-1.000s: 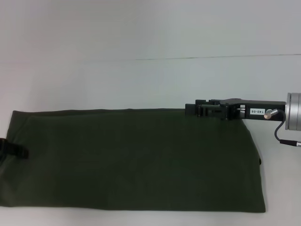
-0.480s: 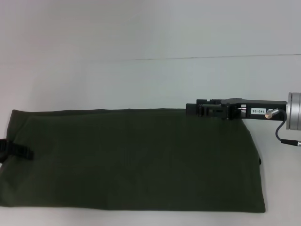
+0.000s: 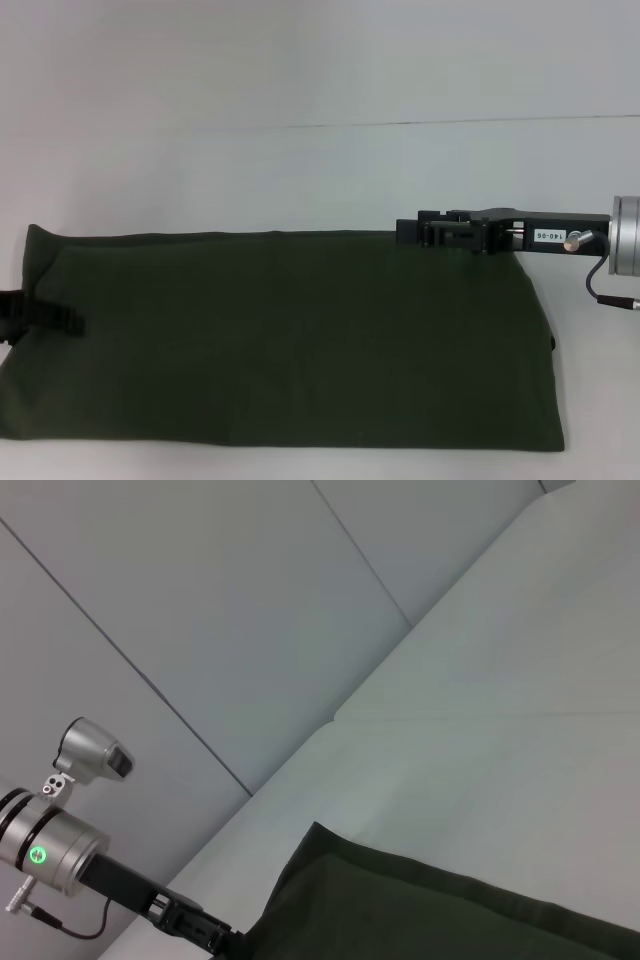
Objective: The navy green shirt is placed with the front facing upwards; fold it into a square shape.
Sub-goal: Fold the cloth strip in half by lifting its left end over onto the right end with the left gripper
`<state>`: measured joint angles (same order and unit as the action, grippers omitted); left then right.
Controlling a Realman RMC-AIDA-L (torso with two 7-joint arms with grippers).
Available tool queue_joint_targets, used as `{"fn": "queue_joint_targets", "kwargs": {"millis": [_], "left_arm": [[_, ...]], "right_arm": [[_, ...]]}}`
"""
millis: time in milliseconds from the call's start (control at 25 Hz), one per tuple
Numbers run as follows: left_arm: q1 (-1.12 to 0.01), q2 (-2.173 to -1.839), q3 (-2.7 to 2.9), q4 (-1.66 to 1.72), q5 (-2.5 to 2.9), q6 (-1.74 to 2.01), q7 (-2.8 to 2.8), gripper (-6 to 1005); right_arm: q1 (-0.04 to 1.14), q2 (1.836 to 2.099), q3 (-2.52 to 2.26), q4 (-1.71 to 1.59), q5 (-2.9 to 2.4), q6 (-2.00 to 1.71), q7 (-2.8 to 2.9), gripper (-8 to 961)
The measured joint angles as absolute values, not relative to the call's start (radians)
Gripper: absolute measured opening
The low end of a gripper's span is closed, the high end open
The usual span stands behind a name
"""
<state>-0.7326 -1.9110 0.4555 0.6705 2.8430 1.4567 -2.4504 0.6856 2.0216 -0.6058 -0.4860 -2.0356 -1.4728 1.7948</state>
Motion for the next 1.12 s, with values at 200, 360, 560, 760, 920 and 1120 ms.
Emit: {"fn": "queue_joint_targets", "kwargs": {"millis": [200,360,560,760,920,1120], "left_arm": [[-0.735,-1.909,0.452,0.662,2.842,1.458,-2.454,758],[-0.735,-1.909,0.451,0.661,2.842,1.460,-2.457,753],[-0.735,-1.910,0.451,0.659,2.842,1.462,-2.458,747],[-0.735,-1.910,0.442,0.661,2.842,1.465,-2.459,740],[-0.735,-1.909,0.437,0.670,2.848,1.458,-2.466,639],[-0.731,-1.909,0.438,0.689,2.854,1.455,-2.474,442]], "right_arm": [[0.686,2.022,-0.606,-0.486,-2.036,-1.473,1.795,759],[0.686,2.022,-0.606,-0.486,-2.036,-1.474,1.795,759],[0.686,2.022,-0.607,-0.486,-2.037,-1.475,1.795,759],[0.684,2.022,-0.609,-0.488,-2.037,-1.476,1.806,759],[0.684,2.022,-0.609,-0.488,-2.037,-1.478,1.807,759],[0.684,2.022,-0.609,-0.488,-2.037,-1.480,1.807,759]]}}
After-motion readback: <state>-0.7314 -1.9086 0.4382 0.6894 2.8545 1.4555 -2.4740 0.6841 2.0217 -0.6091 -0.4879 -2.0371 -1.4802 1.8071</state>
